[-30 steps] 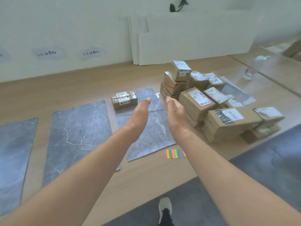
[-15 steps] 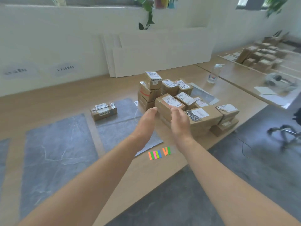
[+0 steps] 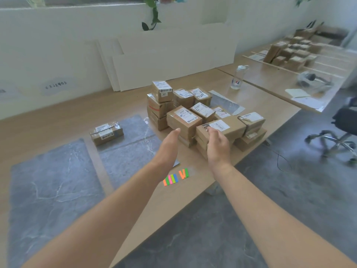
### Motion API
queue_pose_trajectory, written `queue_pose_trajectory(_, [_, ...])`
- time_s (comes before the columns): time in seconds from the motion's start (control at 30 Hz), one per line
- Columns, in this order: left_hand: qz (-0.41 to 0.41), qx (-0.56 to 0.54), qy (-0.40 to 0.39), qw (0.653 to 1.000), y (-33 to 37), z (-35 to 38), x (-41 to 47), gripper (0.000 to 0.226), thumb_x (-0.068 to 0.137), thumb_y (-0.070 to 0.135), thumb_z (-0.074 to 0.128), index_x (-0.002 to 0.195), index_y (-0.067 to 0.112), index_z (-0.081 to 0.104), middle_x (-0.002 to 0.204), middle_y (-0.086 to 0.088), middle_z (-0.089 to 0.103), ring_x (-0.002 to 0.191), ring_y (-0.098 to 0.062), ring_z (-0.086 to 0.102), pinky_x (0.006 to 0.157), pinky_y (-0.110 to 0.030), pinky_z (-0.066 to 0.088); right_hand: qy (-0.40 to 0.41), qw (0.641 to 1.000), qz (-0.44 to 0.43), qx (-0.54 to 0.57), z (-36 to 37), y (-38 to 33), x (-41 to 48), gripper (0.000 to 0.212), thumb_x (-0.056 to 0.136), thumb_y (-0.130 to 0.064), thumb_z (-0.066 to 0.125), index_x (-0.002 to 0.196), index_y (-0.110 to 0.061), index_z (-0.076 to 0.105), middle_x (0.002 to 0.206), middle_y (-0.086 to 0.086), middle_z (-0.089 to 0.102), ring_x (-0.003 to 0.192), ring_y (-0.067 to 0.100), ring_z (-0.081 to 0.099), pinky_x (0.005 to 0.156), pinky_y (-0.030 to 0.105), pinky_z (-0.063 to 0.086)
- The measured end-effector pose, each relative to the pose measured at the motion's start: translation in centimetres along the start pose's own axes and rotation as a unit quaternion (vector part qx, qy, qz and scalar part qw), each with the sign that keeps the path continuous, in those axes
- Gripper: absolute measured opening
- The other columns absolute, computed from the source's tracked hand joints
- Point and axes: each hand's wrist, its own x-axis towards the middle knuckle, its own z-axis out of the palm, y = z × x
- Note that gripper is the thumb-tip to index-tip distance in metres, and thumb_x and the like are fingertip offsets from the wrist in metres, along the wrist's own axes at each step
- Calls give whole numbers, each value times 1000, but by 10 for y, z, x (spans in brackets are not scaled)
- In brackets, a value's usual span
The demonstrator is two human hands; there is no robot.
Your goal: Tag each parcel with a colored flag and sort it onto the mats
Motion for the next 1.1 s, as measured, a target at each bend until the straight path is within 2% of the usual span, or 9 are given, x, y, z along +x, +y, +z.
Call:
queue_pose_trajectory(0.27, [-7,1,18,1000,-3,46,-14,63,91,64,42,143,29,49,125,-1,51,106,-20,50,110,-43,39,7,1000,2,0,-61,6,0,31,106,-34,41,118,-25,69,115,-15,68,111,5,59,91,23,45])
queue_pose_trajectory(0.37, [-7,-23,28,999,-2,63,-10,57,94,58,42,141,27,52,132,0,49,117,-22,48,111,-40,38,8,1000,7,-11,-82,9,9,35,106,-34,40,126,-23,67,115,-18,66,110,1,57,97,27,43])
queue_pose_trajectory(0.5, [-11,-35,28,999,0,82,4,46,104,46,37,139,23,54,134,1,48,121,-21,46,110,-39,37,9,1000,10,-20,-105,15,26,26,107,-33,39,107,-33,65,103,-25,60,103,-3,56,91,27,38])
queue_pose_trajectory(0.57, [-13,-36,30,999,1,92,15,41,104,45,37,133,23,55,129,0,48,118,-20,47,108,-38,36,14,1000,15,-16,-111,17,39,31,106,-35,40,122,-27,66,109,-21,61,111,5,57,94,27,38])
queue_pose_trajectory(0.7, [-18,-23,12,1000,7,106,46,48,105,45,35,144,21,50,138,-2,47,137,-22,42,116,-42,33,25,999,25,-18,-116,20,72,39,107,-36,39,136,-22,61,121,-14,59,118,8,52,97,27,36])
queue_pose_trajectory(0.87, [-24,-23,1,999,9,121,104,45,105,45,34,141,22,51,108,10,58,110,-15,52,117,-40,31,45,998,33,-31,-114,28,124,41,106,-36,37,138,-22,59,129,-13,57,122,9,50,101,28,37])
queue_pose_trajectory(1.0, [-42,0,-19,999,6,126,149,56,102,54,34,149,25,45,152,-4,44,141,-23,40,122,-46,25,63,996,52,-46,-112,35,163,43,105,-41,38,138,-24,60,140,-8,59,130,12,51,113,38,40])
queue_pose_trajectory(1.07, [-50,4,-18,999,8,128,168,56,101,54,34,146,23,47,147,-2,50,139,-24,42,122,-46,24,72,994,59,-51,-112,36,179,43,105,-40,38,138,-24,60,140,-9,58,130,12,50,113,38,40])
queue_pose_trajectory(1.1, [-53,4,-15,998,8,129,178,50,102,53,34,138,22,51,132,3,59,130,-22,48,120,-43,26,75,994,61,-54,-113,36,187,43,106,-39,37,138,-23,60,139,-9,58,129,12,50,112,37,40])
